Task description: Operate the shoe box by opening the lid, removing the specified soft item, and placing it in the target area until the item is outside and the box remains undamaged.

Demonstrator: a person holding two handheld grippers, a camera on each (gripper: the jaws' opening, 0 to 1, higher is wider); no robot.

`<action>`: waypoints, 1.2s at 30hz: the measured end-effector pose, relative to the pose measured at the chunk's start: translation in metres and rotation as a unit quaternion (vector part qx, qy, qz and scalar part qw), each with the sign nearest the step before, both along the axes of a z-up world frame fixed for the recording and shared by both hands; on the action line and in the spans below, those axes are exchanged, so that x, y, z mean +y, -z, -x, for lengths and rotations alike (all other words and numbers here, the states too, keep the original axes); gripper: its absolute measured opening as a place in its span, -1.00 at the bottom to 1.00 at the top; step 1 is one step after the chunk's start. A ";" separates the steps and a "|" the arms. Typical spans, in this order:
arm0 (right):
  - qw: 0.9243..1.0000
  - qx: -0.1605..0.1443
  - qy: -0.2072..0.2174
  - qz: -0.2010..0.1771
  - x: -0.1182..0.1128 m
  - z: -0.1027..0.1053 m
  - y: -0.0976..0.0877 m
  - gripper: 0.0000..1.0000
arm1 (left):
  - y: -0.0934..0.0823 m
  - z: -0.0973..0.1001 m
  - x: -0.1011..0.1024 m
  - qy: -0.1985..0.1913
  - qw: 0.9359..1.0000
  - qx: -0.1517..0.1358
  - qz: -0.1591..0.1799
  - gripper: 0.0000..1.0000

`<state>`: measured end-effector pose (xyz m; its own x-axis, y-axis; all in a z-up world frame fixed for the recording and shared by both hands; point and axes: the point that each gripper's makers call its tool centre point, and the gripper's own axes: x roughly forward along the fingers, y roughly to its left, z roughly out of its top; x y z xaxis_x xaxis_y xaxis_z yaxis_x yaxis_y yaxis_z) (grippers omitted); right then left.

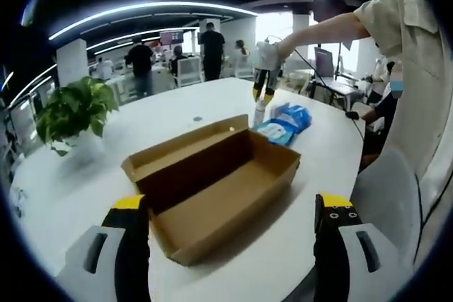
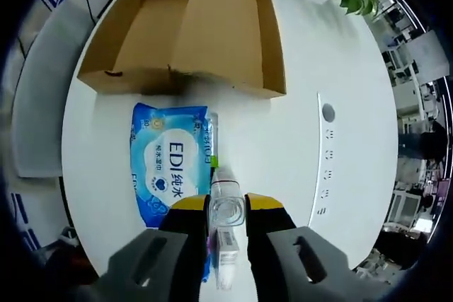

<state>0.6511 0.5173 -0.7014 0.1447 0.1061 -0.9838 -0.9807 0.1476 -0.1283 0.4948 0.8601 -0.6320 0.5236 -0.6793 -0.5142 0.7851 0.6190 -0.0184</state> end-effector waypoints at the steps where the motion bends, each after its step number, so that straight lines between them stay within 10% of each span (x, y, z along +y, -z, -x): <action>1: 1.000 -0.001 0.000 -0.002 0.001 -0.001 0.000 -0.66 | 0.001 0.000 0.000 -0.001 1.000 0.001 0.000 1.00; 36: 0.999 -0.019 0.013 -0.032 0.004 -0.020 -0.009 -0.48 | 0.017 -0.010 0.017 -0.037 0.999 0.024 -0.018 0.84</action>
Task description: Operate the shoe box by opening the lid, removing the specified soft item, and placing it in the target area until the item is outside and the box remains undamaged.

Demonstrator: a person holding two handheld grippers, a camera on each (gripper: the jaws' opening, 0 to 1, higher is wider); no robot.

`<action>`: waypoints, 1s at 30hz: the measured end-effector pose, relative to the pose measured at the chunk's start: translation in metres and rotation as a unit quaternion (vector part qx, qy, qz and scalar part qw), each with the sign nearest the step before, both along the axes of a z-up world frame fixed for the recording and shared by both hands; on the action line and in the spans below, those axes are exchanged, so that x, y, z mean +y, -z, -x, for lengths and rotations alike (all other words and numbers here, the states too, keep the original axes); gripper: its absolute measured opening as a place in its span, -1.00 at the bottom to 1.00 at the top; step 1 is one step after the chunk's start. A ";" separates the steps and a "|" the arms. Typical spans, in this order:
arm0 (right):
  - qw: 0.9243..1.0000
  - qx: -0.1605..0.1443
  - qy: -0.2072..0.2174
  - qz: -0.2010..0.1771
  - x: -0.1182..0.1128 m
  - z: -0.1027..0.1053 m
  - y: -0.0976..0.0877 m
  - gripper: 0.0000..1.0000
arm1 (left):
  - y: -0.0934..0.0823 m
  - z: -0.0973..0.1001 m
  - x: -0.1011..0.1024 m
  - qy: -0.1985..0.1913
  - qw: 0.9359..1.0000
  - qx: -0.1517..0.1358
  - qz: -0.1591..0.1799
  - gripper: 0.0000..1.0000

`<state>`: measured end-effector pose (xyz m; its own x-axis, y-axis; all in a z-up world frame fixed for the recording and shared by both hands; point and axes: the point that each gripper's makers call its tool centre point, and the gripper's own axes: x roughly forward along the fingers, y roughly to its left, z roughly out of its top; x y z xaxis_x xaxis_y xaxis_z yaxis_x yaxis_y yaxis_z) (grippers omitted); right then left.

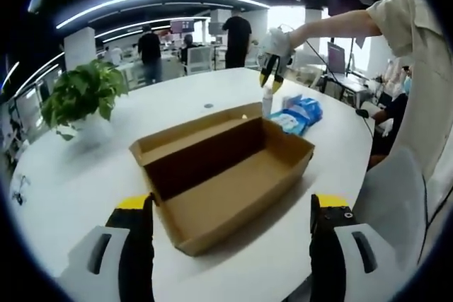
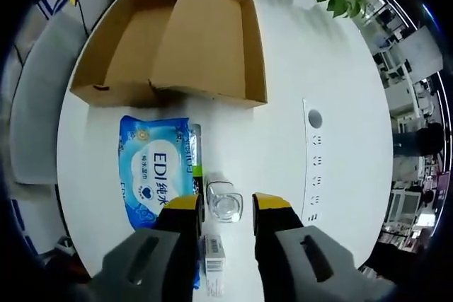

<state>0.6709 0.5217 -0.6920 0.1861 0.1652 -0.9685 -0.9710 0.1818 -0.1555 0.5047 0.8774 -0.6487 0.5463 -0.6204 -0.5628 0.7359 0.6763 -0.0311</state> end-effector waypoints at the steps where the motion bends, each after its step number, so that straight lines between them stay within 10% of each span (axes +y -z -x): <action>1: 1.000 0.000 0.001 -0.001 0.001 0.000 -0.001 -0.49 | 0.001 -0.001 0.002 -0.004 1.000 0.001 -0.002 0.82; 18: 0.990 -0.017 0.117 -0.072 0.046 -0.004 -0.026 -0.50 | -0.002 -0.020 0.012 -0.066 0.998 -0.004 -0.010 0.26; 30: 0.962 -0.010 0.246 -0.119 0.067 -0.019 -0.016 -0.61 | 0.006 -0.030 0.024 -0.115 0.993 0.009 -0.016 -0.06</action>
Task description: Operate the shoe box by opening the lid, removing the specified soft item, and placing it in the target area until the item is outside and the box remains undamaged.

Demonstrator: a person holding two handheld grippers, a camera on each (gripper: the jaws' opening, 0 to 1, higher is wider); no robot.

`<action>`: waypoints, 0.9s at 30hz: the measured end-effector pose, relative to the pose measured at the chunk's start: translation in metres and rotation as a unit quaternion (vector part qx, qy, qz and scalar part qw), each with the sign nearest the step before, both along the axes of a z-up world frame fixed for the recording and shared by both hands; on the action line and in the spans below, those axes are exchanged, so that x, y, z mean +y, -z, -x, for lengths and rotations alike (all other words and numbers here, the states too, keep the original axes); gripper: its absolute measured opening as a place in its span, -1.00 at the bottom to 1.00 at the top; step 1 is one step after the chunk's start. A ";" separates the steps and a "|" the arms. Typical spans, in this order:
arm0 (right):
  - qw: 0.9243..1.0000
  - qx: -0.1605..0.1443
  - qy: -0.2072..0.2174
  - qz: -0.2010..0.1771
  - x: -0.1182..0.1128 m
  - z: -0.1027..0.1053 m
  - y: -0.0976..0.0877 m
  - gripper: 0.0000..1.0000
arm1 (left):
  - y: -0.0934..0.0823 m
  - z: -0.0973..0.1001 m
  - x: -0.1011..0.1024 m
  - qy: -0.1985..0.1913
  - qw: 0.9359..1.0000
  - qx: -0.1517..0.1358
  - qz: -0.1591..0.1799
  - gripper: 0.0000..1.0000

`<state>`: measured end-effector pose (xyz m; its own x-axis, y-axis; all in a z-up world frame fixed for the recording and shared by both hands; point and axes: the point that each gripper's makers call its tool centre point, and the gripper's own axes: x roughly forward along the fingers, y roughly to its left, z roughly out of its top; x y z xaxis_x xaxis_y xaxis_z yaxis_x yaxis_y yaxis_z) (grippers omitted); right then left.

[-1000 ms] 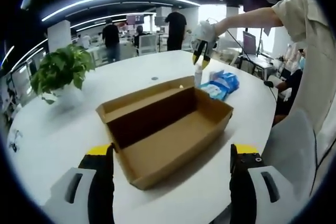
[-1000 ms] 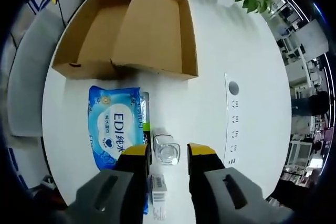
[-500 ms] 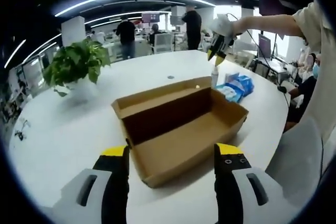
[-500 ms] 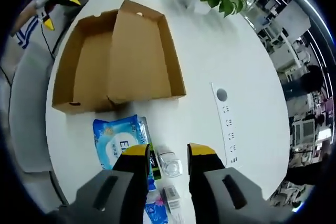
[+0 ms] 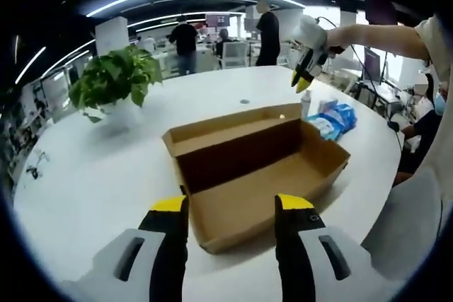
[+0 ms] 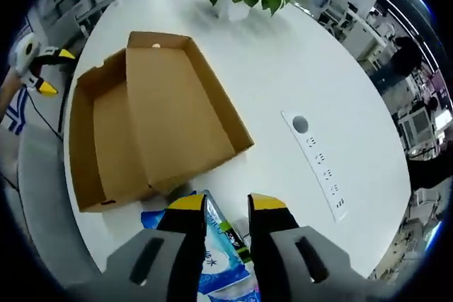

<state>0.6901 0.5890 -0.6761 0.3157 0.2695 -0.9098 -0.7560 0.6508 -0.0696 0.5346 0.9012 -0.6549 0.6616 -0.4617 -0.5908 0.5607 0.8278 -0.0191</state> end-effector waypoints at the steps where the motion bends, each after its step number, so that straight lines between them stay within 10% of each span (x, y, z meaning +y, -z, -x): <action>1: 1.000 -0.002 0.010 -0.005 0.001 -0.002 0.000 -0.60 | 0.001 -0.001 0.002 -0.006 1.000 0.003 0.002 -0.08; 13: 0.991 -0.030 0.119 -0.051 0.011 -0.032 0.016 -0.61 | 0.027 -0.004 0.022 -0.061 0.997 0.037 0.008 -0.30; 18: 0.983 -0.011 0.162 -0.081 0.018 -0.032 0.028 -0.63 | 0.037 -0.006 0.033 -0.100 0.993 0.058 0.020 -0.71; 27: 0.981 -0.002 0.178 -0.078 0.026 -0.030 0.050 -0.66 | 0.051 -0.010 0.040 -0.117 0.990 0.076 0.013 -0.57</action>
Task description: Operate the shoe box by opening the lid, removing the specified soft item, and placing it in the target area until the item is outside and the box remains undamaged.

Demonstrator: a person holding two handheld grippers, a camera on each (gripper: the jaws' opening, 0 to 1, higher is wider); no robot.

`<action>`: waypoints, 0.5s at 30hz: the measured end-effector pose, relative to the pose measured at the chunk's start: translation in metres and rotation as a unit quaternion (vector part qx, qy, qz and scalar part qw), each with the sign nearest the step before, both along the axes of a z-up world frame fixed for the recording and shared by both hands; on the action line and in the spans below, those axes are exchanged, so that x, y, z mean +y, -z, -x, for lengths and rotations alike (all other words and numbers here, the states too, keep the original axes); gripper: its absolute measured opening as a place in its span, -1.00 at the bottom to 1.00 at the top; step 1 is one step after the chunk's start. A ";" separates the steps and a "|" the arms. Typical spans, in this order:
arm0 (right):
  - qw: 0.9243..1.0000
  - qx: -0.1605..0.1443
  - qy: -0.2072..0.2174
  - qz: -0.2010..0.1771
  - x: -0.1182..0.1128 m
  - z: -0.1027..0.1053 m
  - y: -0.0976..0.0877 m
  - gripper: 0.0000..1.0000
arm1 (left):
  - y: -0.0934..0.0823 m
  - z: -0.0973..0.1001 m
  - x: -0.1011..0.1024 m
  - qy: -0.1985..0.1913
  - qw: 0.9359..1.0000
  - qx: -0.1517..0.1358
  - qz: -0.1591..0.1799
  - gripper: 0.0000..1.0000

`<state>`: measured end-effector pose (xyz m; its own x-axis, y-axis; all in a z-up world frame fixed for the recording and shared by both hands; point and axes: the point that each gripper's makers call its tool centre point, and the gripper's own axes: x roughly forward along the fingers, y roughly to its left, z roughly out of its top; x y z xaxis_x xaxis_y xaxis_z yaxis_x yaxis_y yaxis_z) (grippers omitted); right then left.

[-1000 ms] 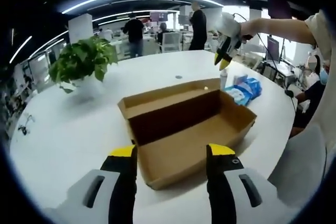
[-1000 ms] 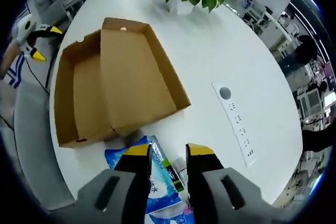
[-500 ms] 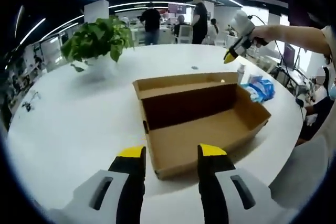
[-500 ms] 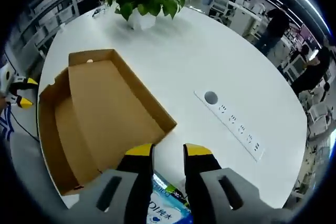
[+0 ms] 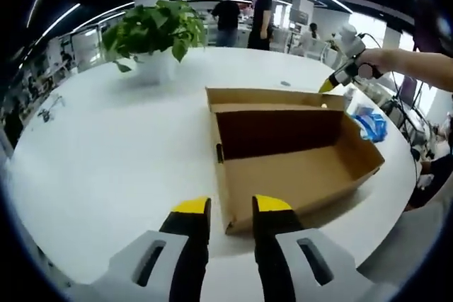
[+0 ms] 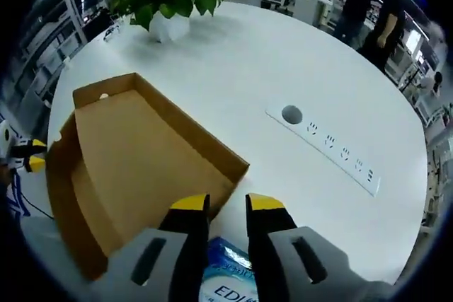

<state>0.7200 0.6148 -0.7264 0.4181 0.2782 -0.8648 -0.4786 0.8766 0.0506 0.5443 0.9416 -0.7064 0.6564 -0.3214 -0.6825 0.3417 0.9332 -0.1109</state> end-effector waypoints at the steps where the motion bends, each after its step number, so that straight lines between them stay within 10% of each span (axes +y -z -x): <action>1: 1.000 0.005 0.001 -0.004 0.002 0.001 0.003 -0.66 | 0.002 0.000 0.000 -0.001 1.000 0.003 0.000 -0.57; 15: 0.998 0.040 0.046 -0.028 0.008 0.003 0.027 -0.80 | 0.012 0.001 0.001 -0.025 0.999 0.018 0.029 -0.94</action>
<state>0.7174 0.6225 -0.7537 0.3748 0.2908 -0.8803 -0.3884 0.9114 0.1358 0.5428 0.9429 -0.7183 0.6481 -0.3290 -0.6869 0.2893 0.9406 -0.1776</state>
